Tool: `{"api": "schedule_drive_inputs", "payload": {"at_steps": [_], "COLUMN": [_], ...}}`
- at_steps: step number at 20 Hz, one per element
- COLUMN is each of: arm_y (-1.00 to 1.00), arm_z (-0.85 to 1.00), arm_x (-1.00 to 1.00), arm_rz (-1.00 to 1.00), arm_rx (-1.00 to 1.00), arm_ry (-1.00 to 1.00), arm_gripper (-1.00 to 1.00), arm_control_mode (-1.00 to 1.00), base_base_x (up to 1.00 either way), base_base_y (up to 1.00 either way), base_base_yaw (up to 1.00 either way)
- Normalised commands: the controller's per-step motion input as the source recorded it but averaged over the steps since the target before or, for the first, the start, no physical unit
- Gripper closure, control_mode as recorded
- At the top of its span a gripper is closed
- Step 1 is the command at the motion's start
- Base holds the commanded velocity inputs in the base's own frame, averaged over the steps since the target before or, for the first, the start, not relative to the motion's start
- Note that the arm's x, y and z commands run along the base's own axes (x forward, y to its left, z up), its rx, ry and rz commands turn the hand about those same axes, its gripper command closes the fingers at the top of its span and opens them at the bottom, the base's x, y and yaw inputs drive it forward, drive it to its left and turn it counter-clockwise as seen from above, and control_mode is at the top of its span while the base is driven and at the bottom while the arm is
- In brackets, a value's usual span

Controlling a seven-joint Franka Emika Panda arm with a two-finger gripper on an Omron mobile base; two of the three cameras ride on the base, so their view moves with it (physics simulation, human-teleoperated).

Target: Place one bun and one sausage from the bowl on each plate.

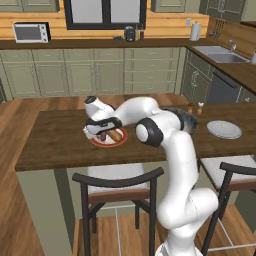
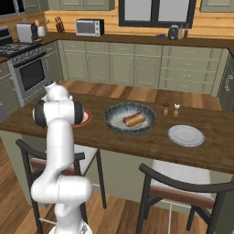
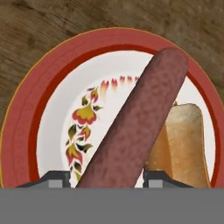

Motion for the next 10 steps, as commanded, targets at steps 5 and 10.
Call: {"api": "schedule_drive_inputs", "payload": {"at_steps": [5, 10], "arm_y": [0.00, -0.48], "arm_z": [0.02, 0.57], "arm_x": [0.07, -0.62], "arm_rz": [0.00, 0.00], "arm_rx": [0.00, 0.04], "arm_ry": [-0.01, -0.13], "arm_gripper": [-1.00, -1.00], "arm_control_mode": [-1.00, -1.00], "base_base_x": [0.00, 0.00], "base_base_y": [0.00, 0.00], "base_base_yaw": [0.00, 0.00]}}
